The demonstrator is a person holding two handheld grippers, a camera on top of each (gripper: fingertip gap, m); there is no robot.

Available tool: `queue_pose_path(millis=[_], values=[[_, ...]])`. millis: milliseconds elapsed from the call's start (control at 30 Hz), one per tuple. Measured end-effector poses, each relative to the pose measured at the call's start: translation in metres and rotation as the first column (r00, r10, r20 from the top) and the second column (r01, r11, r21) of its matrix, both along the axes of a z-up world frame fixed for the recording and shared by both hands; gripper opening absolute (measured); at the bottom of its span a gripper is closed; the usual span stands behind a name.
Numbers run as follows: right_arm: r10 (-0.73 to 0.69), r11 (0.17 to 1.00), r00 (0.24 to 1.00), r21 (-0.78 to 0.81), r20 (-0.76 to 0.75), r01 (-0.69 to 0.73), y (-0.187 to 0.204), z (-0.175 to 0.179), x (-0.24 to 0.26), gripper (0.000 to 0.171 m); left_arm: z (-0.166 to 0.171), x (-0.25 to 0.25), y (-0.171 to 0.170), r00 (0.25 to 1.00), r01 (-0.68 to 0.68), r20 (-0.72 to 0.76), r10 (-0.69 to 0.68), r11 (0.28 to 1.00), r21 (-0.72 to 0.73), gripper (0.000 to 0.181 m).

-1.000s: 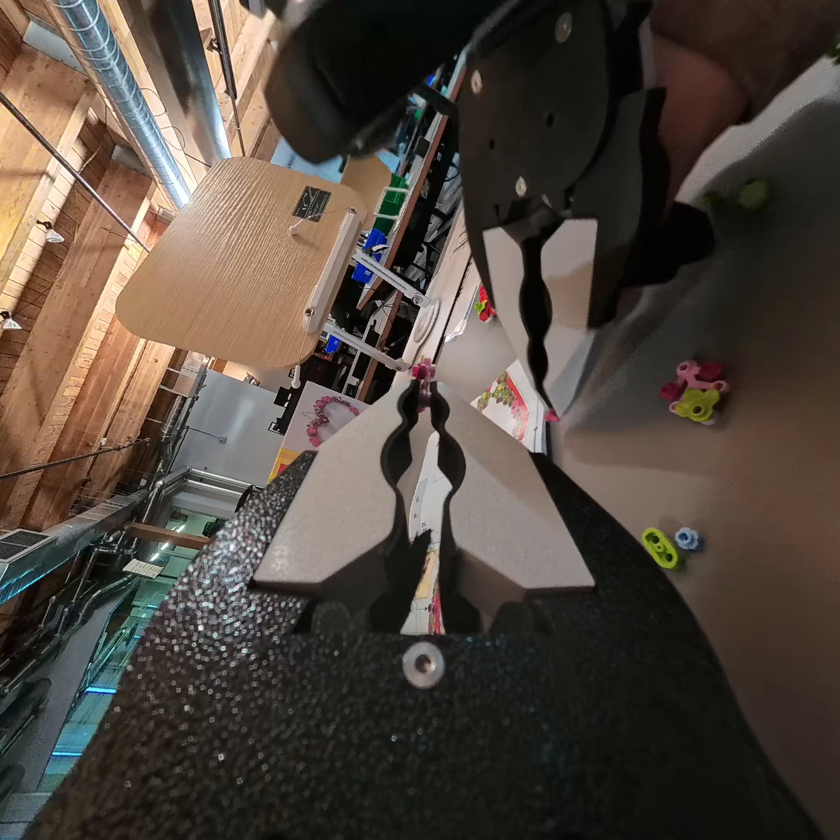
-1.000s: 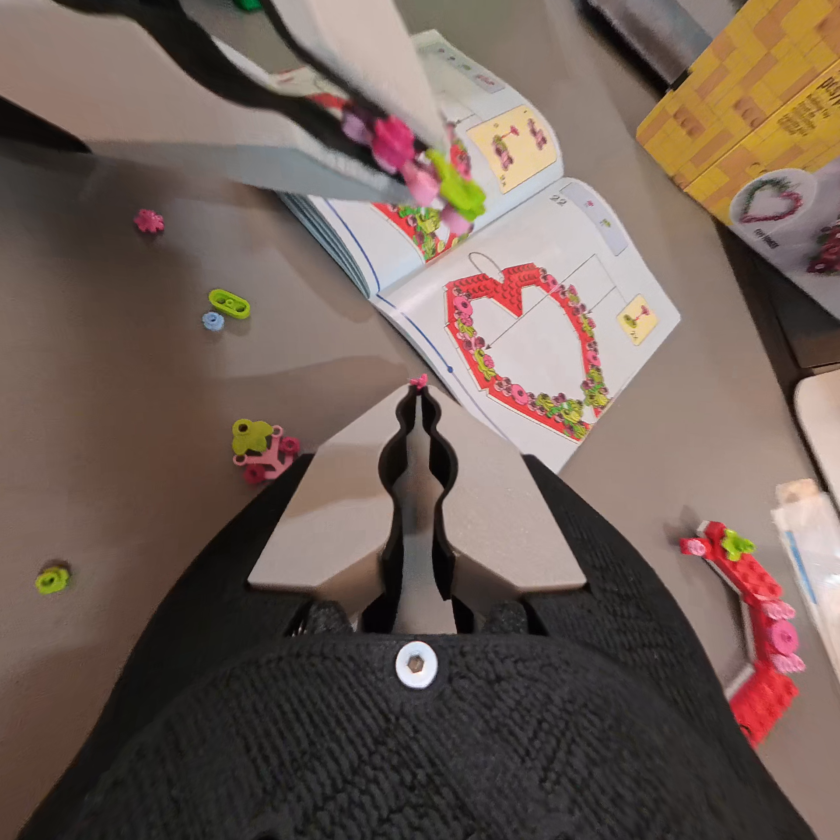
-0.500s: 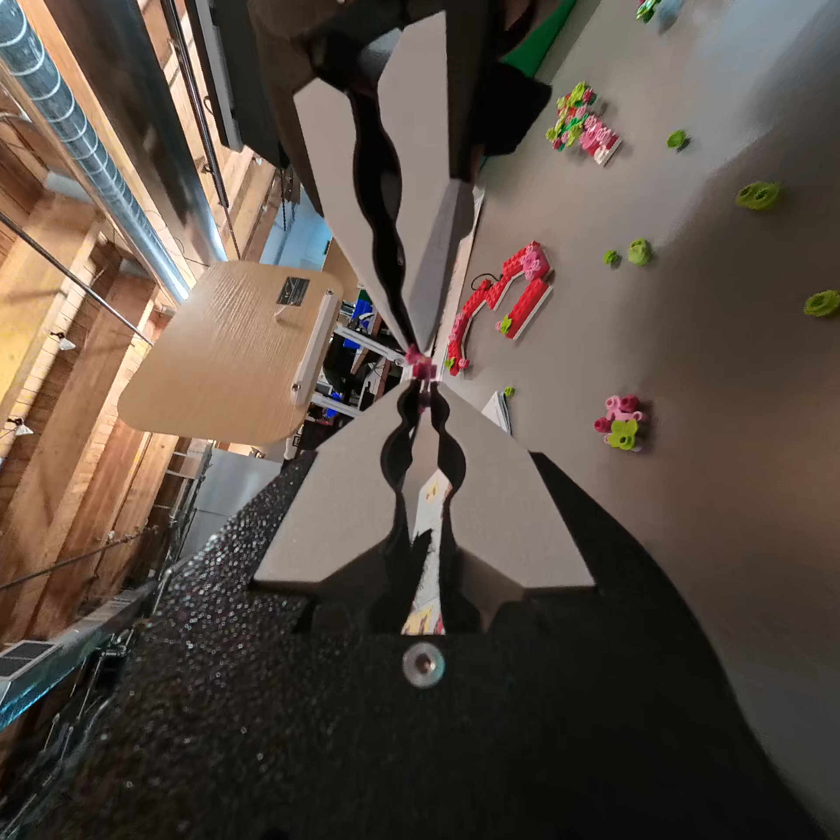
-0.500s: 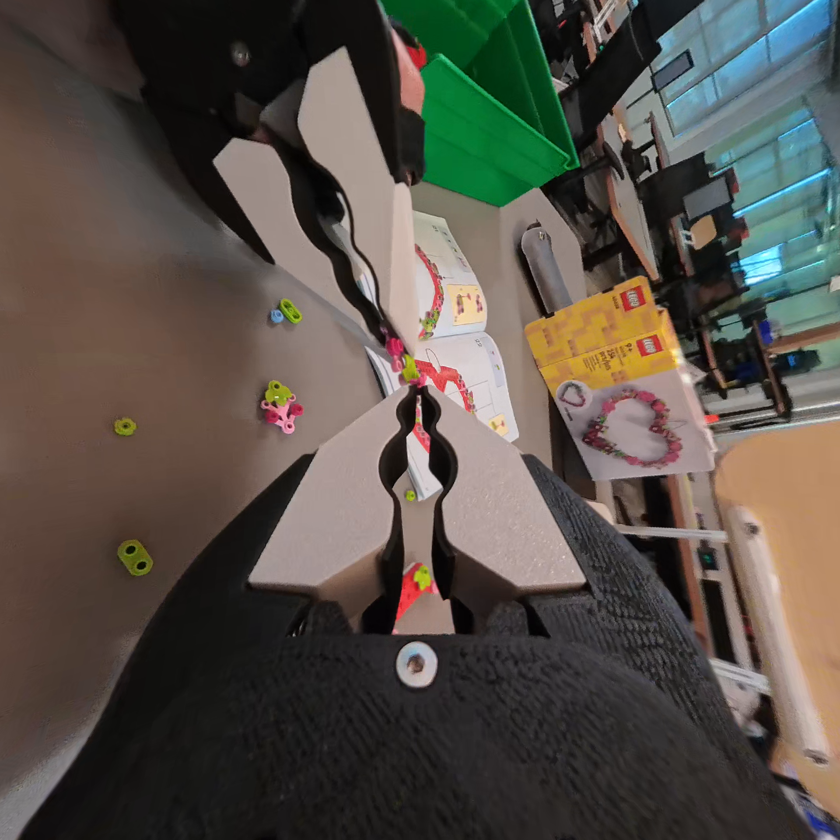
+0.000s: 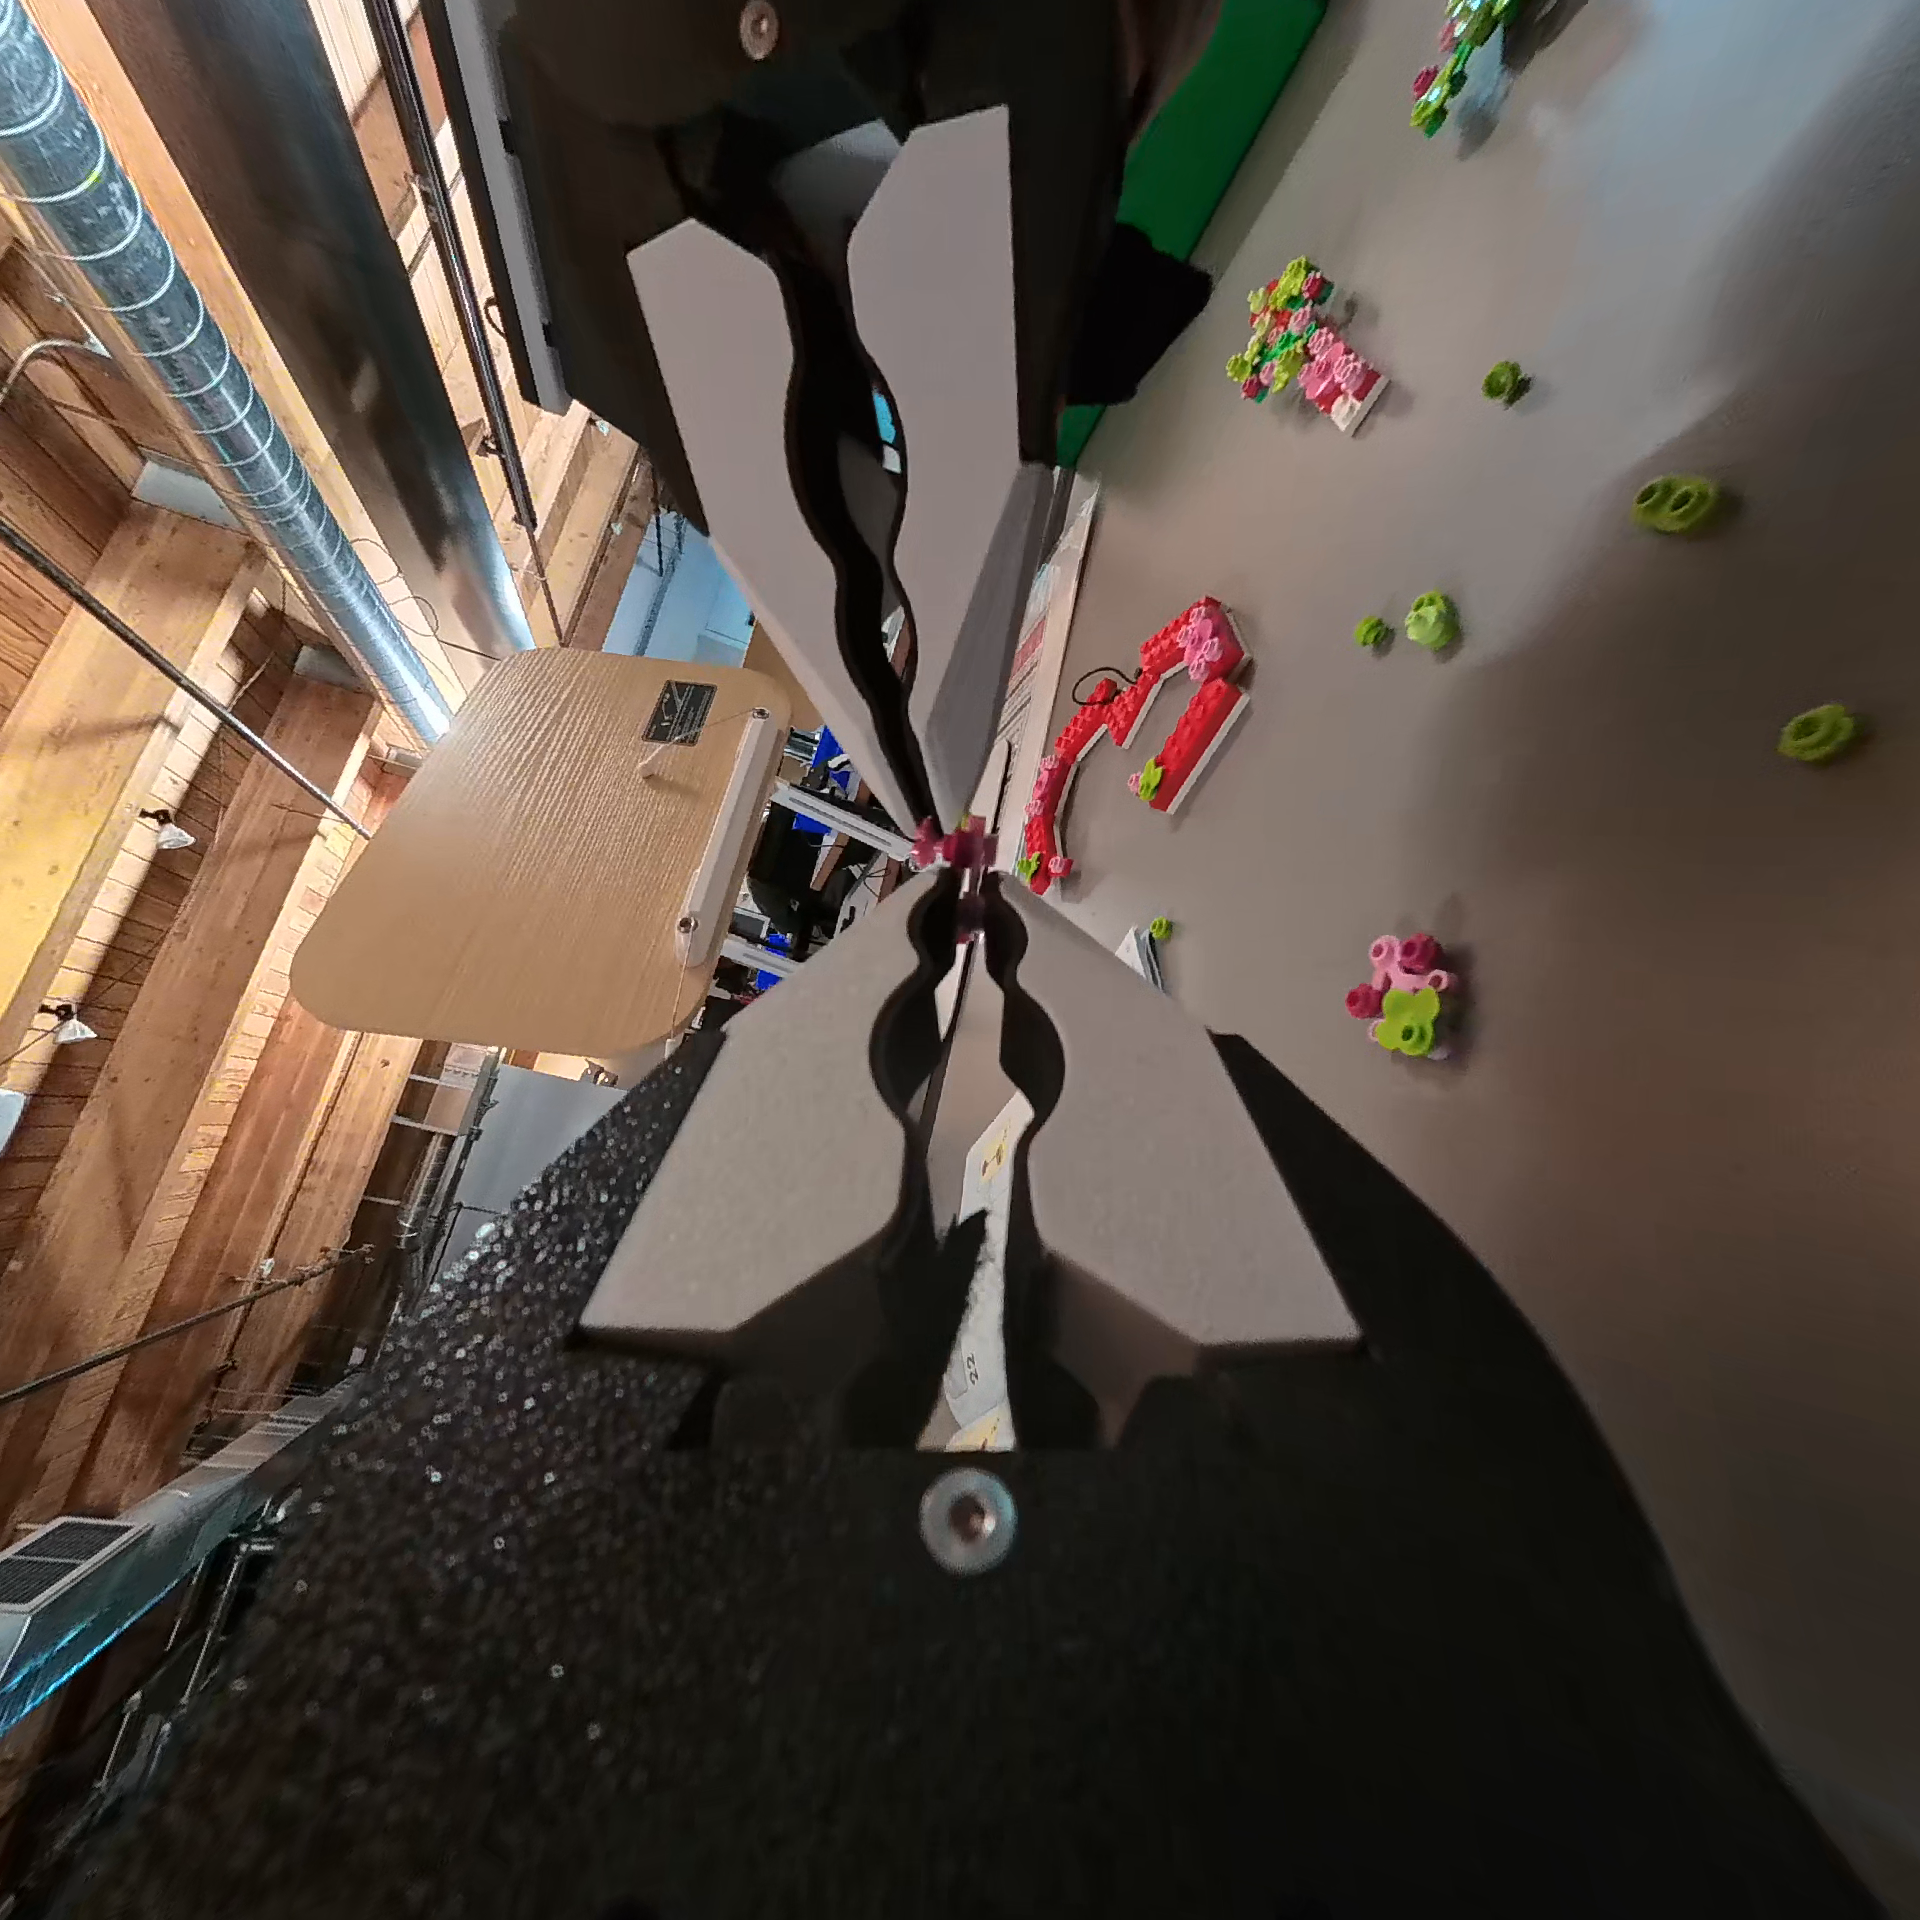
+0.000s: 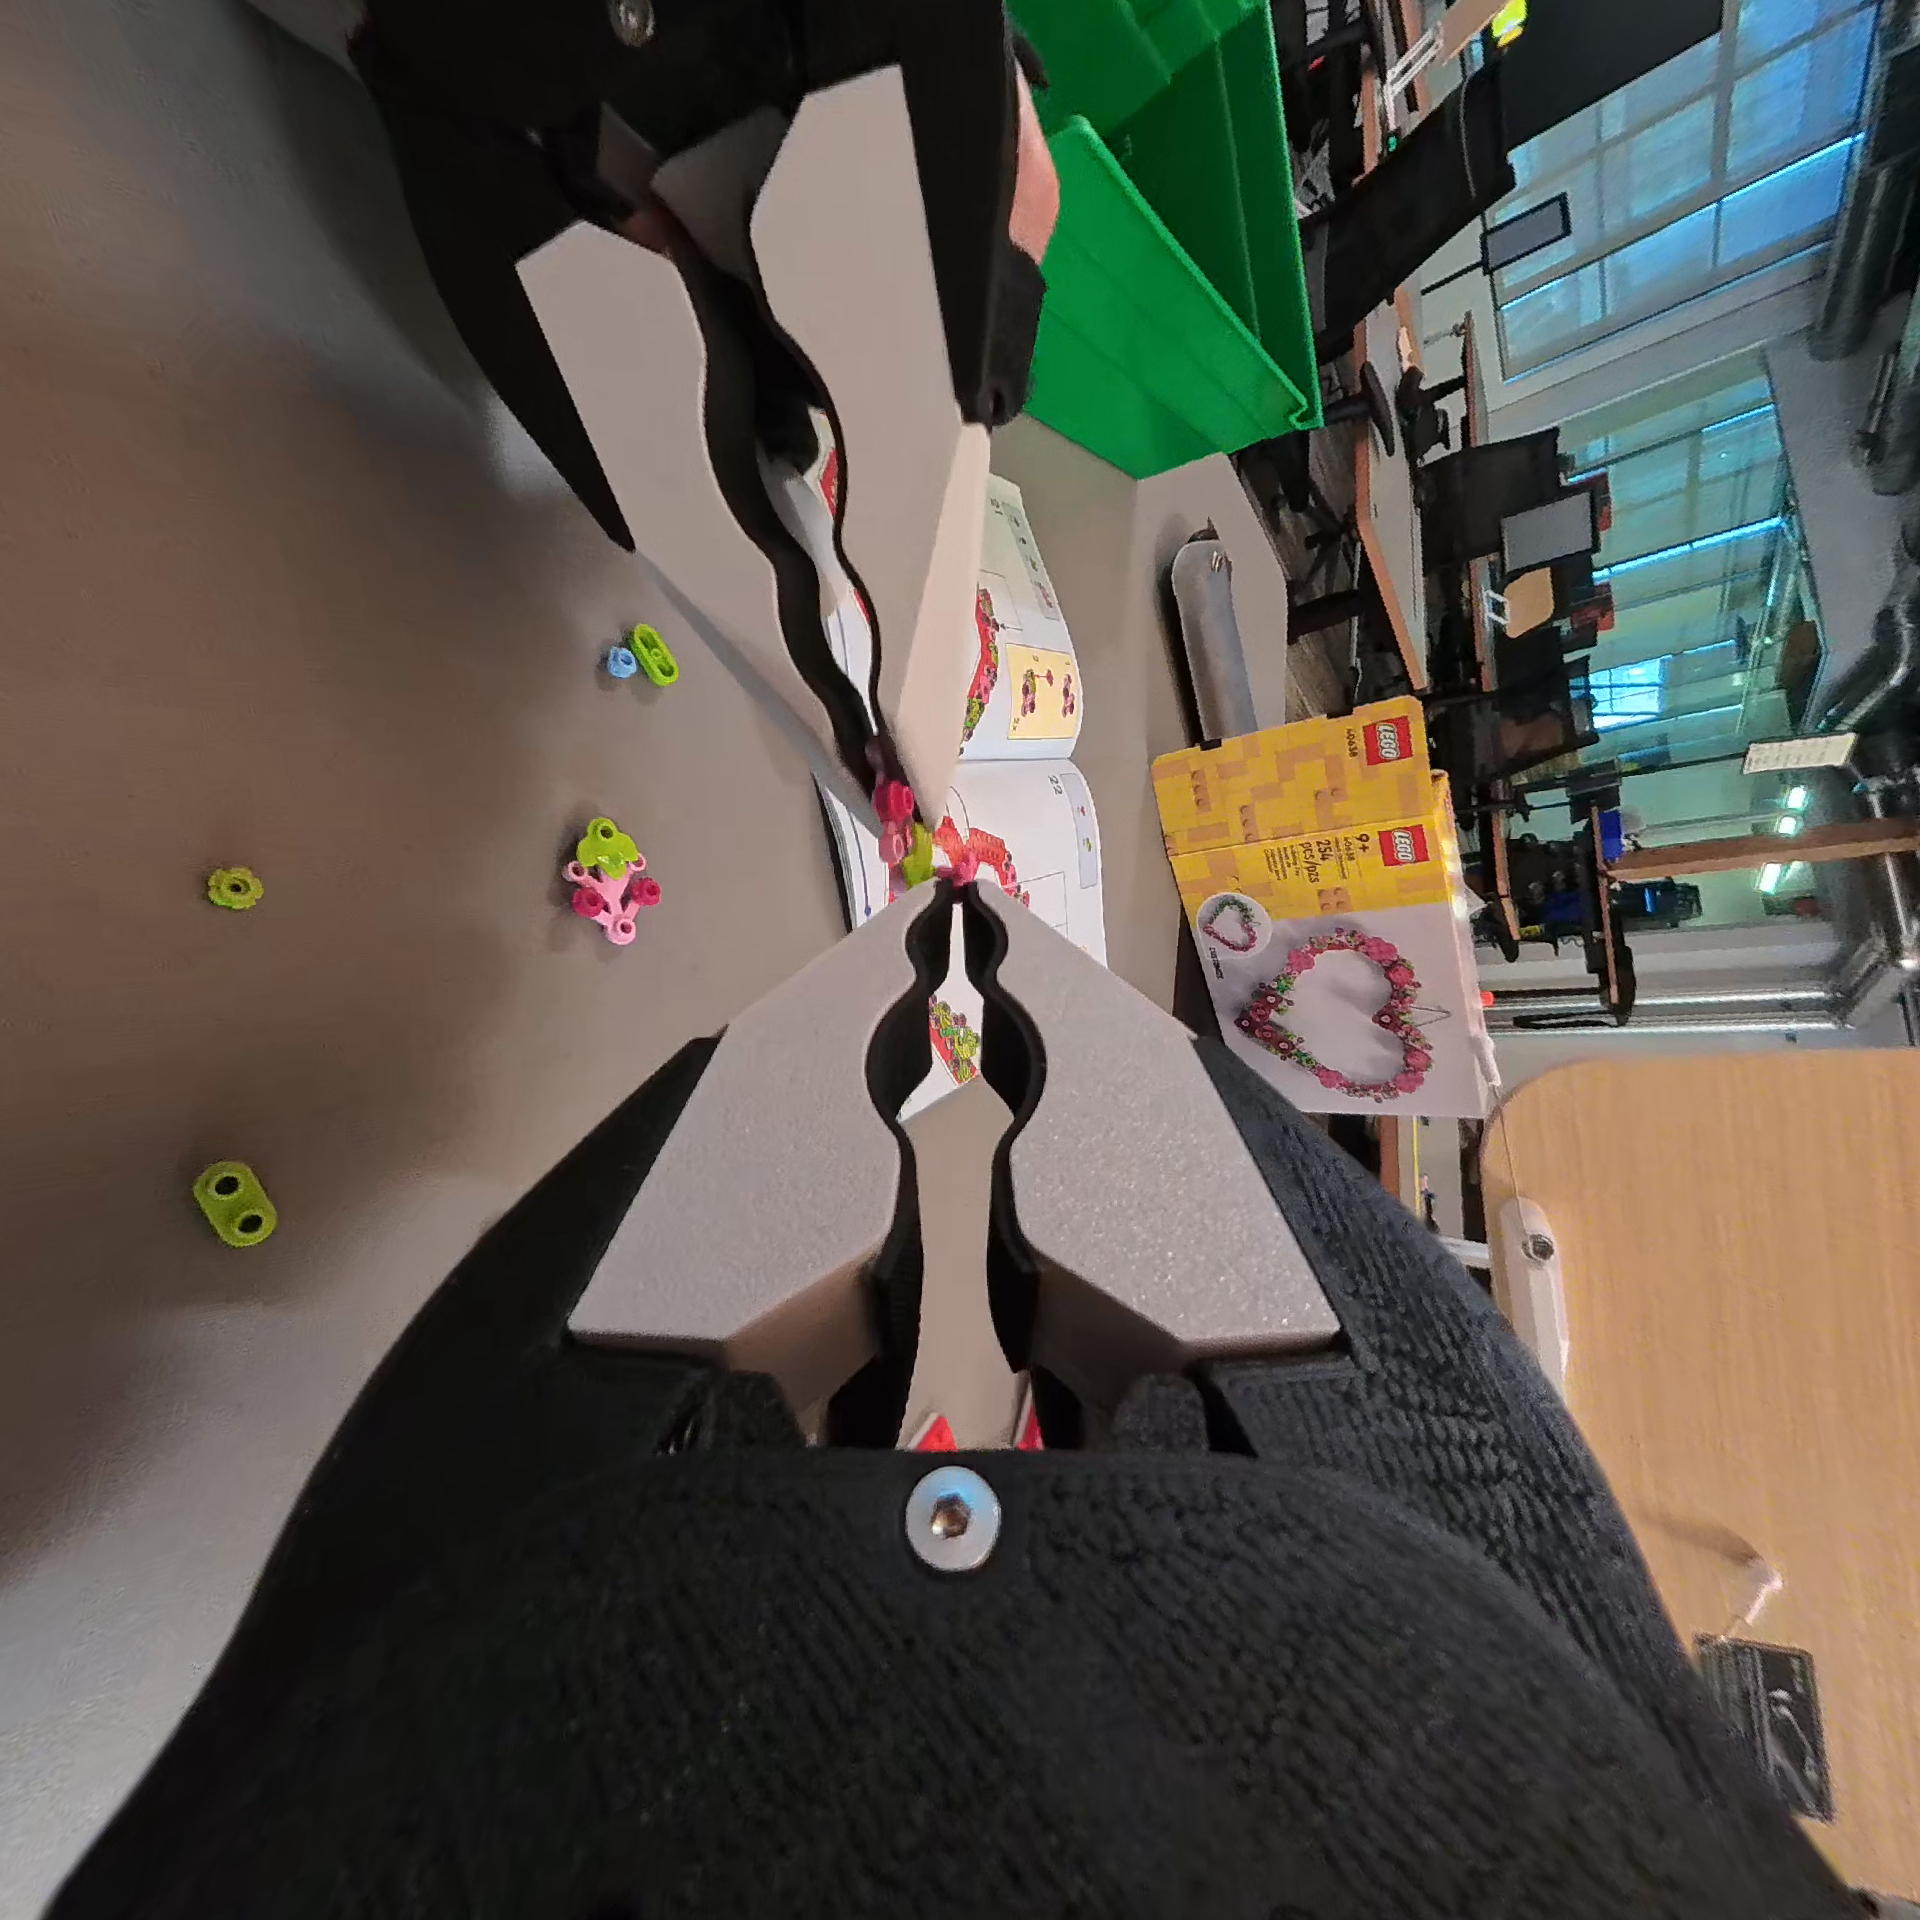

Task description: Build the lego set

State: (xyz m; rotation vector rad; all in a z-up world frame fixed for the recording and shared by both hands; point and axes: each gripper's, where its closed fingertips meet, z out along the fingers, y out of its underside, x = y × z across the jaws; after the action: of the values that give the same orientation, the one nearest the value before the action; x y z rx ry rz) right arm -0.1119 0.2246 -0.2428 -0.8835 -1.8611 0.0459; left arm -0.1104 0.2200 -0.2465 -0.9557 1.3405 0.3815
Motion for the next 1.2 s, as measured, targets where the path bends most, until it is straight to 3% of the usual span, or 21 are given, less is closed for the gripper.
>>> queue_pose_path(millis=[1200], values=[[0.115,0.987,0.962,0.084,0.246,-0.139,-0.011,-0.001,0.009,0.000,0.001,0.010,-0.009,0.999,0.036,-0.032,-0.034,0.997,0.064,0.002]])
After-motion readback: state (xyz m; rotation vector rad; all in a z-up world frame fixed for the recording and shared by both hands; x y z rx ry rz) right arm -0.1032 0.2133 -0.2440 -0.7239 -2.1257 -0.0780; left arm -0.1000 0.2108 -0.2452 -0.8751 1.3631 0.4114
